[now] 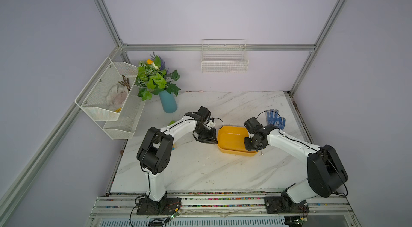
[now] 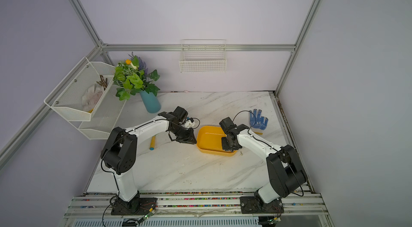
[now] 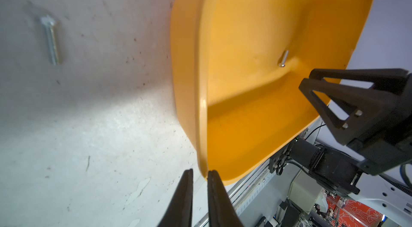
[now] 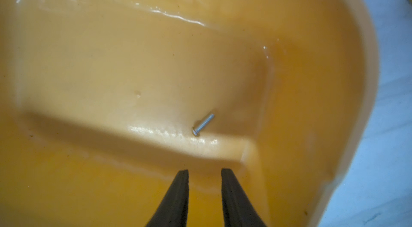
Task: Take out the screws from the storage box
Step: Adjust the storage box at the center of the board.
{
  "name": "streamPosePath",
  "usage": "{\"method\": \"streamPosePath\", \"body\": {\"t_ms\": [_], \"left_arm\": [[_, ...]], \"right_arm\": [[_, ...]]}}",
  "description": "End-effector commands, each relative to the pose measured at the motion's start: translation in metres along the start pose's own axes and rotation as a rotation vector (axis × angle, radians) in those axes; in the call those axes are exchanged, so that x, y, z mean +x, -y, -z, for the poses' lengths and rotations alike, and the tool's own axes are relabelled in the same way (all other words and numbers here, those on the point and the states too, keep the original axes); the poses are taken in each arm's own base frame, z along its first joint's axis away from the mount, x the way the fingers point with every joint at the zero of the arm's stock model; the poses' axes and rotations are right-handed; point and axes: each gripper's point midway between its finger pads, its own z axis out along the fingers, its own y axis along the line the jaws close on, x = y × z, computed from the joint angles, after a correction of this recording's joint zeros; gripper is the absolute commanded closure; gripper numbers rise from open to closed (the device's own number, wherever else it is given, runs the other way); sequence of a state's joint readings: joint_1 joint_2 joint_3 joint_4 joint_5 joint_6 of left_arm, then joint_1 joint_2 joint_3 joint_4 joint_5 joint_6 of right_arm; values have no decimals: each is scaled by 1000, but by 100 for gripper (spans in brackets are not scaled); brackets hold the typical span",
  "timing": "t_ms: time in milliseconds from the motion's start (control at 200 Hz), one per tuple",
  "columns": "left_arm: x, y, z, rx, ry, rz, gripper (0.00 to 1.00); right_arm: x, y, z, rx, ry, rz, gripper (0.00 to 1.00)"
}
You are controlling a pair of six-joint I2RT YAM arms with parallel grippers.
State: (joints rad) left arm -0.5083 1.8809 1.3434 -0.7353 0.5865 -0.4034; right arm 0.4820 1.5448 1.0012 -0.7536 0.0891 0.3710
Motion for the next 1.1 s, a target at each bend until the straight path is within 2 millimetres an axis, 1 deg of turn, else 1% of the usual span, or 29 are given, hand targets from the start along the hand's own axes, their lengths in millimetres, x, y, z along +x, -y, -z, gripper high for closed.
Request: {"method": "streamPosePath", "body": {"t_ms": [0, 85, 155, 220, 270, 320, 415, 455, 540, 680, 725, 785, 875, 965, 1035, 1095], "left_arm": [[22, -10, -4, -22, -47, 41, 82], [15, -3, 4, -12, -17, 35, 80], [1, 13, 16, 22, 36, 21, 77], [-13, 26, 26, 50, 83, 10, 76], [-21, 30, 29, 60, 89, 11, 76], [-26, 30, 27, 65, 79, 15, 76], [-28, 25, 20, 49, 50, 26, 76], [-27, 24, 20, 46, 46, 28, 76], [-28, 23, 30, 50, 69, 46, 76], [-30, 32, 56, 67, 133, 41, 75], [-30, 32, 60, 68, 135, 44, 75], [-29, 30, 59, 66, 131, 48, 75], [-26, 22, 52, 57, 109, 61, 75], [-25, 18, 47, 54, 104, 68, 75], [-30, 19, 44, 64, 108, 63, 74], [-37, 22, 40, 72, 112, 51, 70]], "right_arm": [[-11, -3, -14, 9, 13, 32, 70], [-5, -5, -21, -2, -19, 45, 71], [0, -18, -24, -79, -25, 37, 71], [1, -28, -27, -136, -21, 22, 72], [2, -38, -28, -171, -35, 19, 72], [2, -47, -27, -187, -34, 31, 73], [7, -66, -28, -212, -45, 83, 73], [10, -73, -28, -227, -55, 100, 73], [19, -82, -27, -247, -74, 114, 75], [29, -98, -14, -312, -72, 154, 75], [33, -102, -11, -327, -77, 177, 76], [42, -112, -7, -368, -103, 224, 76], [54, -117, -3, -375, -124, 278, 76], [60, -116, 1, -382, -122, 299, 76], [56, -107, 3, -337, -97, 283, 76], [48, -89, 4, -231, -68, 224, 75]]}}
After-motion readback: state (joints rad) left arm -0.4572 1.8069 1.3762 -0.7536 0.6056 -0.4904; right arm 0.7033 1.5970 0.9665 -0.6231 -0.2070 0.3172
